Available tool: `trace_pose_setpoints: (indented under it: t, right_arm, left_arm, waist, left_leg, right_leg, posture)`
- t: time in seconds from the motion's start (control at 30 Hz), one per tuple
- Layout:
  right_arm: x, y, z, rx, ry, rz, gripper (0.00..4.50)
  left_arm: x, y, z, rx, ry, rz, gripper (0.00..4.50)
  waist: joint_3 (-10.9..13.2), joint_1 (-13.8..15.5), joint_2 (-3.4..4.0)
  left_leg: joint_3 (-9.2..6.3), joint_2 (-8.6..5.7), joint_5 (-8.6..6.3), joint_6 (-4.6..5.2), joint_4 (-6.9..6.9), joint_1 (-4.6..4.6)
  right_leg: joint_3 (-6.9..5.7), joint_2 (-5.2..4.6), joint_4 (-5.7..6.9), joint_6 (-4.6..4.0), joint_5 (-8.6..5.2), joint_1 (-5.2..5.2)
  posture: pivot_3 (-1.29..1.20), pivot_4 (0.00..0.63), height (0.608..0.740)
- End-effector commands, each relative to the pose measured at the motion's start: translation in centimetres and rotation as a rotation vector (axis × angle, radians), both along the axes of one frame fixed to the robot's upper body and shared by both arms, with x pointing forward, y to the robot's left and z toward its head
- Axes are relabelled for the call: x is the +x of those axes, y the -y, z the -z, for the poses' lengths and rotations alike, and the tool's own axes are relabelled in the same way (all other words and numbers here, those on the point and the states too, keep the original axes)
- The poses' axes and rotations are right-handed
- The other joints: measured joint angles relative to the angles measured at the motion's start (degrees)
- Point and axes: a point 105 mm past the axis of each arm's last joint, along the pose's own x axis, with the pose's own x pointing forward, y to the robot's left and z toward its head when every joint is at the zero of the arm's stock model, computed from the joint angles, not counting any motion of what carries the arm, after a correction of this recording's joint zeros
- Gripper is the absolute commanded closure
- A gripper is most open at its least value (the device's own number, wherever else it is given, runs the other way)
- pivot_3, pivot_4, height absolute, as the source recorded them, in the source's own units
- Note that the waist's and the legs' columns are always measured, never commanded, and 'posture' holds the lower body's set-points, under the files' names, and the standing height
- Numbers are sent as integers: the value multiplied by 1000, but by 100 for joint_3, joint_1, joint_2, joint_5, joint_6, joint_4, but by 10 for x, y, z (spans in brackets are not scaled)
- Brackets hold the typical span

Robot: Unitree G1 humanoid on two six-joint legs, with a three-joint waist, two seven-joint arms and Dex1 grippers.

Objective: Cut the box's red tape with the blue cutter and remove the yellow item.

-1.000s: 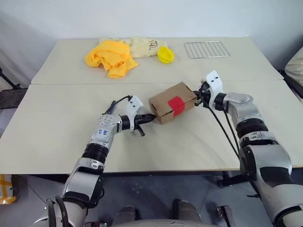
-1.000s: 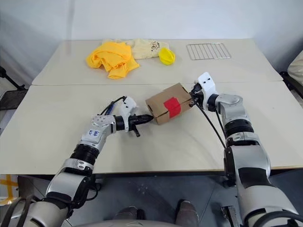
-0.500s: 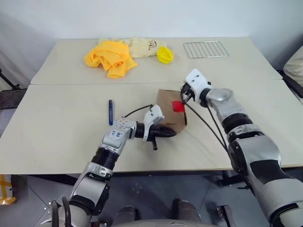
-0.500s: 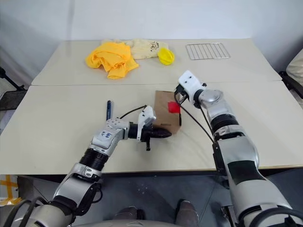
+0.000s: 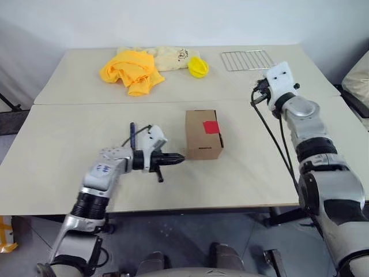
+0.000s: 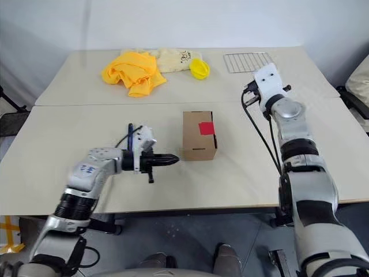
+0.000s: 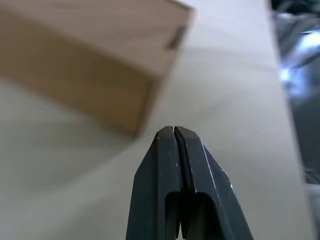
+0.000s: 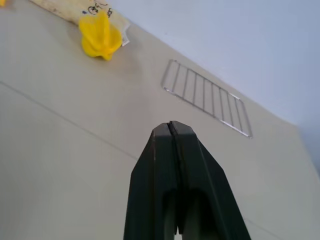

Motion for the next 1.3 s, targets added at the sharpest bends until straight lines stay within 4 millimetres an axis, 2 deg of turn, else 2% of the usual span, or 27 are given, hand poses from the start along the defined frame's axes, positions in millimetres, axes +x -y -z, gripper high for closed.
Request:
trace_pose_setpoints:
  t: [0.03, 0.17, 0.3, 0.43, 0.57, 0.63, 0.77, 0.93, 1.07, 1.3]
  right_arm:
    - [-19, -14, 24, -13, -67, -103, 4500]
    - [-34, -27, 43, 0, -141, -131, 4500]
    - [-42, -57, 56, 41, -198, -210, 4500]
    - [-44, -84, 50, 43, -235, -311, 4500]
    - [-59, -103, 43, 47, -283, -469, 4500]
    - [-65, -106, 41, 44, -301, -513, 4500]
    - [-69, -101, 44, 6, -333, -535, 4500]
    - [-75, -78, 65, -113, -420, -524, 4500]
    - [-73, -55, 74, -207, -436, -460, 4500]
    - [-64, -32, 66, -236, -379, -366, 4500]
  left_arm:
    - [22, -9, -8, 15, 108, -110, 4464]
    - [40, -9, -4, 22, 153, -179, 4464]
    - [44, 22, 7, -15, 138, -135, 4464]
    - [30, 58, 13, -15, 115, 24, 4464]
    - [27, 70, 10, -7, 115, 86, 4464]
    - [22, 77, 9, -4, 108, 128, 4464]
    - [4, 97, 10, 1, 92, 224, 4464]
    - [-10, 115, 6, -22, 86, 281, 4464]
    - [-14, 119, 3, -28, 84, 286, 4464]
    - [-12, 113, 6, -28, 79, 248, 4464]
  waist:
    - [0, 75, 0]
    - [0, 119, 0]
    - [0, 123, 0]
    - [0, 123, -1]
    - [0, 127, -1]
    - [0, 125, -1]
    - [0, 138, -1]
    - [1, 158, -3]
    - [2, 139, -5]
    - [3, 134, -6]
  left_leg:
    - [-2, 0, 0, 0, 0, 0]
    - [2, -4, 0, 0, 6, -5]
    - [3, -4, 0, 0, 7, -4]
    - [4, -4, 0, 0, 7, -4]
    - [4, -5, 0, 0, 8, -5]
    - [4, -5, 0, 0, 8, -4]
    - [4, -5, 0, 0, 8, -4]
    - [4, -8, 0, 0, 9, -7]
    - [5, -8, 0, 0, 9, -5]
    - [5, -6, 0, 0, 11, -3]
  right_leg:
    - [-1, 0, 0, 0, 0, 1]
    - [1, 0, 0, 0, 0, -1]
    - [2, 0, 1, 0, 0, -3]
    - [1, 0, 2, 0, 0, -3]
    - [0, 0, 1, 0, 0, -3]
    - [0, 0, 1, 0, 0, -3]
    - [0, 0, 1, 0, 0, -3]
    - [0, -2, 0, 0, 0, -3]
    - [1, -2, -1, 0, 0, -3]
    - [2, -2, 0, 0, 0, -2]
  posture:
    - [0, 150, 740]
    - [0, 150, 740]
    - [0, 150, 740]
    - [0, 150, 740]
    - [0, 150, 740]
    - [0, 150, 740]
    - [0, 150, 740]
    - [0, 150, 740]
    - [0, 150, 740]
    - [0, 150, 740]
